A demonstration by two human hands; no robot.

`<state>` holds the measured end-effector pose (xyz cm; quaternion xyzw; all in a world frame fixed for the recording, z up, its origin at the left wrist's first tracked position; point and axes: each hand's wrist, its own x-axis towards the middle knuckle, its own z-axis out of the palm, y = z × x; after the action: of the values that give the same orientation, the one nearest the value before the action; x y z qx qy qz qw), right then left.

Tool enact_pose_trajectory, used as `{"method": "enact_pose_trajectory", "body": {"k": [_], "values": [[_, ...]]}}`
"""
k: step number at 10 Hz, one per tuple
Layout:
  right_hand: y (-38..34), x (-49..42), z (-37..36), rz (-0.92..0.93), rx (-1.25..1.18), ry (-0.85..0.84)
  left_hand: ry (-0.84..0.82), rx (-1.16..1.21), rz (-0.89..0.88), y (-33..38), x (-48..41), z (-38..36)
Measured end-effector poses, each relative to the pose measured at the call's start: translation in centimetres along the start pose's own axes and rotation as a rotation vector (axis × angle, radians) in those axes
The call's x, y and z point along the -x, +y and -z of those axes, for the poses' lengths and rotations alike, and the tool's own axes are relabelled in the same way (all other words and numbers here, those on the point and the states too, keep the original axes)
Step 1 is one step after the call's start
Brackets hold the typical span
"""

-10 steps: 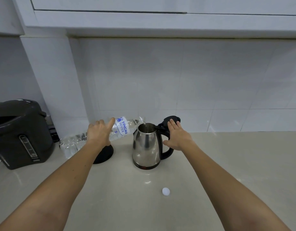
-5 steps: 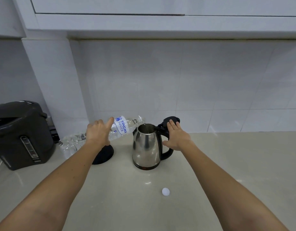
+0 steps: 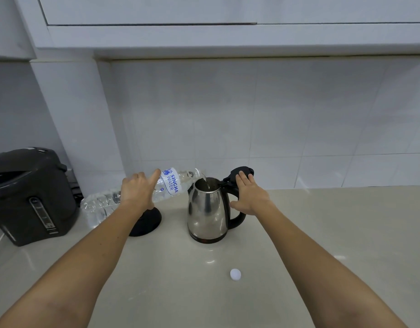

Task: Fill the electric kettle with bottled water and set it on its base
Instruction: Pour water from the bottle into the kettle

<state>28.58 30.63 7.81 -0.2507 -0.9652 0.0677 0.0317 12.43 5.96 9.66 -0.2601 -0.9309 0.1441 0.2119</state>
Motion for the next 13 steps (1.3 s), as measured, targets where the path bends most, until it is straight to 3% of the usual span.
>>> {"method": "enact_pose_trajectory", "body": {"k": [13], "values": [[0.1,0.0,-0.2,0.002,0.006,0.004,-0.001,0.013,0.024,-0.7,0.0,1.3]]}}
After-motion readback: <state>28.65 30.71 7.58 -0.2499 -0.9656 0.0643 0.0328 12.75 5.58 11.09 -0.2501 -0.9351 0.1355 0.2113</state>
